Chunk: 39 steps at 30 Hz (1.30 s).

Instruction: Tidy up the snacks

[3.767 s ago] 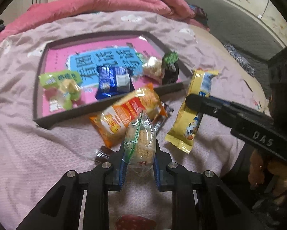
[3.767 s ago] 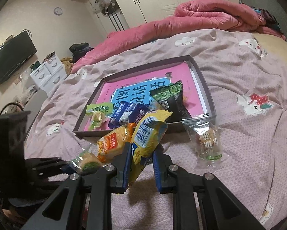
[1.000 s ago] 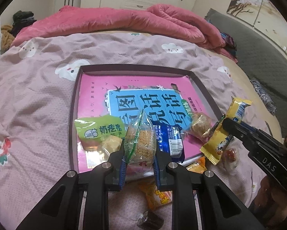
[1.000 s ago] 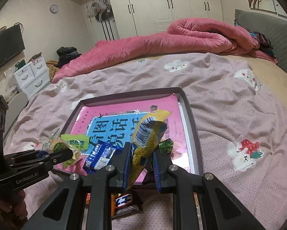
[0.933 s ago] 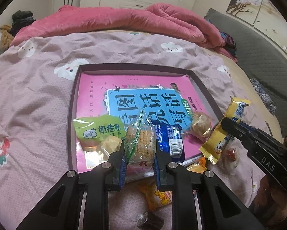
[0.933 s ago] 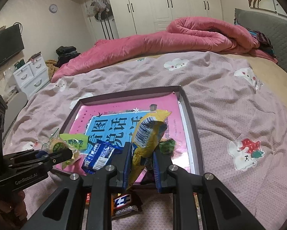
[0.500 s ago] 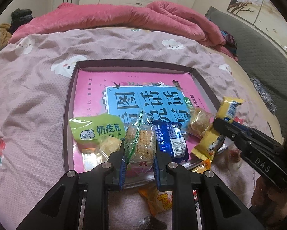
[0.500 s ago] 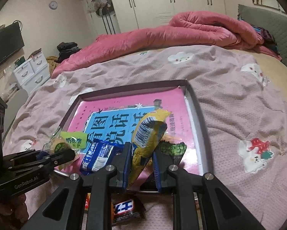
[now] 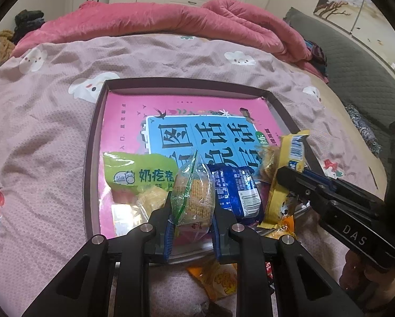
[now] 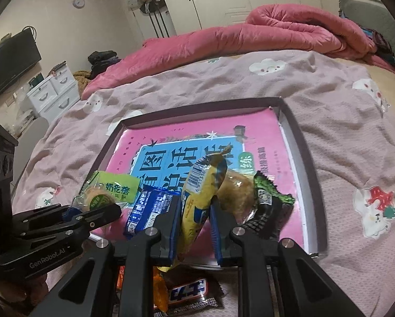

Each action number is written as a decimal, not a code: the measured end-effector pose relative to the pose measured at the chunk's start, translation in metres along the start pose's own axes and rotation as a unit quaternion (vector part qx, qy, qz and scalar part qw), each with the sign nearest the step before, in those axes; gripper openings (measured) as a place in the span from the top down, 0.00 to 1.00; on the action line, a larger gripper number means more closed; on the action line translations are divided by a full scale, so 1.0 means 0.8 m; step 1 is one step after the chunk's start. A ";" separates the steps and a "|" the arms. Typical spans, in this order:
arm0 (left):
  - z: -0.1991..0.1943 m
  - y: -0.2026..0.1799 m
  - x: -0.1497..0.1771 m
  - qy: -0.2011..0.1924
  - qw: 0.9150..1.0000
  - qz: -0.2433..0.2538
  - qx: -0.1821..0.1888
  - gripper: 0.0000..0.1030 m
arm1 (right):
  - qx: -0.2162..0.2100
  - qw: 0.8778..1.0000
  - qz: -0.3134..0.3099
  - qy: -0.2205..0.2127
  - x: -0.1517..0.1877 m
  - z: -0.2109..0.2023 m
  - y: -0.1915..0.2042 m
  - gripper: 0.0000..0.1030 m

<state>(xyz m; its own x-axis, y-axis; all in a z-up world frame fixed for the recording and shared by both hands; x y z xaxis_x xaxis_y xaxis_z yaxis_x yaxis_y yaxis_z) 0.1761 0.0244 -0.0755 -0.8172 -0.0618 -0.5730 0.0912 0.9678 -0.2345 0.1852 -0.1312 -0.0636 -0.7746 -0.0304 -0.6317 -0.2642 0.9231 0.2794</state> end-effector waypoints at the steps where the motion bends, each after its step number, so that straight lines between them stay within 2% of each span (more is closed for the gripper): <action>1: 0.000 0.000 0.000 0.000 1.000 0.000 0.000 0.77 | -0.002 1.000 0.001 0.002 0.000 0.002 0.000 0.79; 18: 0.005 -0.001 -0.009 -0.001 1.000 0.003 0.001 0.77 | -0.001 1.000 0.024 0.013 0.004 -0.002 -0.010 0.78; 27: 0.016 -0.006 -0.005 0.018 1.000 0.005 0.012 0.77 | -0.001 0.999 0.048 0.012 0.005 -0.010 -0.022 0.77; 39: 0.016 -0.003 -0.003 0.024 1.000 -0.003 0.020 0.77 | 0.002 0.999 0.044 0.004 0.004 -0.013 -0.016 0.74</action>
<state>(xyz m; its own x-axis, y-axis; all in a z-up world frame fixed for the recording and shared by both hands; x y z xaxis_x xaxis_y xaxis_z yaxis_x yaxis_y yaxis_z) 0.1849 0.0190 -0.0835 -0.8440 -0.0556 -0.5334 0.1080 0.9566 -0.2705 0.1800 -0.1471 -0.0615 -0.7988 0.0473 -0.5998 -0.1933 0.9239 0.3303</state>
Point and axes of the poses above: each gripper's, at about its wrist camera, not at the fingertips, and z roughly the way its jaws point, y to its left, x to its underside, the point moved 1 cm from there along z, roughly the way its jaws point
